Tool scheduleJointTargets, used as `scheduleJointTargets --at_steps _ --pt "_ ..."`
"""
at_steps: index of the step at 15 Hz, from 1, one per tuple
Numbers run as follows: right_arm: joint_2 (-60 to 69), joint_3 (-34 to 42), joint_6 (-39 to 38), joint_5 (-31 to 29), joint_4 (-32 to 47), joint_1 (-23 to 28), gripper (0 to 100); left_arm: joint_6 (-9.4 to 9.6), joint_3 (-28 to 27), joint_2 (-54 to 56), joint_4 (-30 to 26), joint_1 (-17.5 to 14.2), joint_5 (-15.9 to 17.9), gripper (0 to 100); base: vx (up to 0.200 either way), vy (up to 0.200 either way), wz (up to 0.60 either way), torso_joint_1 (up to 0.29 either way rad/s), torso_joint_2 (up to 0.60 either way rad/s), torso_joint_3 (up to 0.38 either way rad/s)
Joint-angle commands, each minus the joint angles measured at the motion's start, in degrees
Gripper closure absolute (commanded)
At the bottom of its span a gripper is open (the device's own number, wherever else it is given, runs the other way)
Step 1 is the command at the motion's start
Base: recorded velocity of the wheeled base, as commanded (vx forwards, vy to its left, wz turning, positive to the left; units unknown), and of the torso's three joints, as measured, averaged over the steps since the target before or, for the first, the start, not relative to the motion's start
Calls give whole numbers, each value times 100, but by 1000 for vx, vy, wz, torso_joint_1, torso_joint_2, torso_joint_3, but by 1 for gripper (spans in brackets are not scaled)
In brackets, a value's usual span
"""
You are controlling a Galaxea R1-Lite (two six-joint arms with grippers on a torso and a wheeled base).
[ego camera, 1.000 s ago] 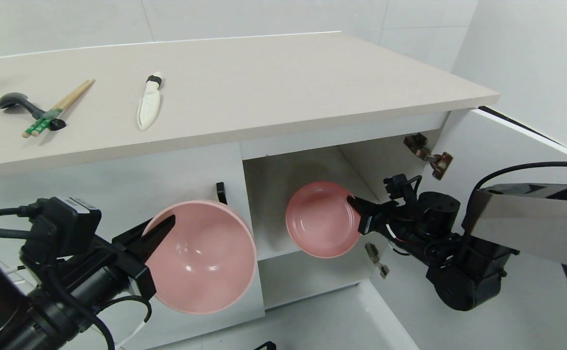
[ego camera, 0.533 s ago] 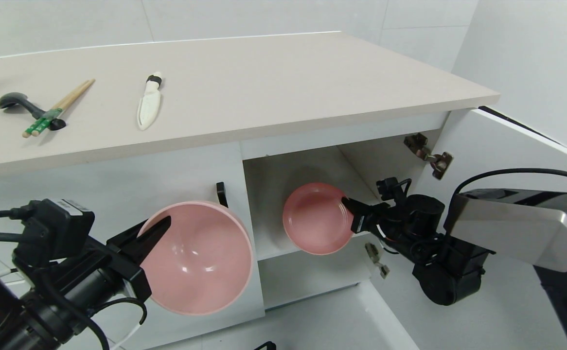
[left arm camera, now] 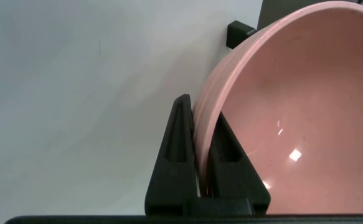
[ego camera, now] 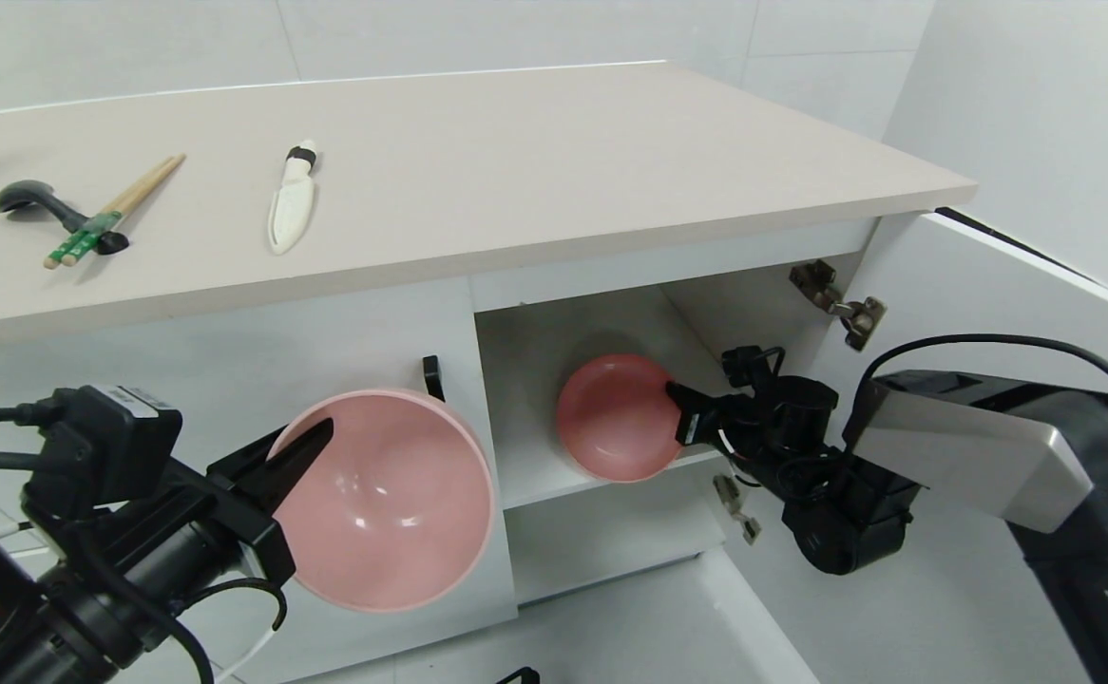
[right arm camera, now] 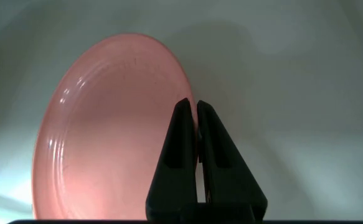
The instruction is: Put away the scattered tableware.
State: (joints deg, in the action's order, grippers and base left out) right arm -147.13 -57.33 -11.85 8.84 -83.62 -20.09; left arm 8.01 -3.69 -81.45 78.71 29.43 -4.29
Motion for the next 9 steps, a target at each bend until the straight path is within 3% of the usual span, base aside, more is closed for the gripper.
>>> scheduleJointTargets --at_steps 1,9 --pt "-88 -226 -37 -14 47 -4 100 -1 0 -3 4 2 -2 100 0 0 0 0 0 0" --pt "-396 -1140 -133 -31 636 49 100 -19 0 -29 4 2 -2 100 0 0 0 0 0 0"
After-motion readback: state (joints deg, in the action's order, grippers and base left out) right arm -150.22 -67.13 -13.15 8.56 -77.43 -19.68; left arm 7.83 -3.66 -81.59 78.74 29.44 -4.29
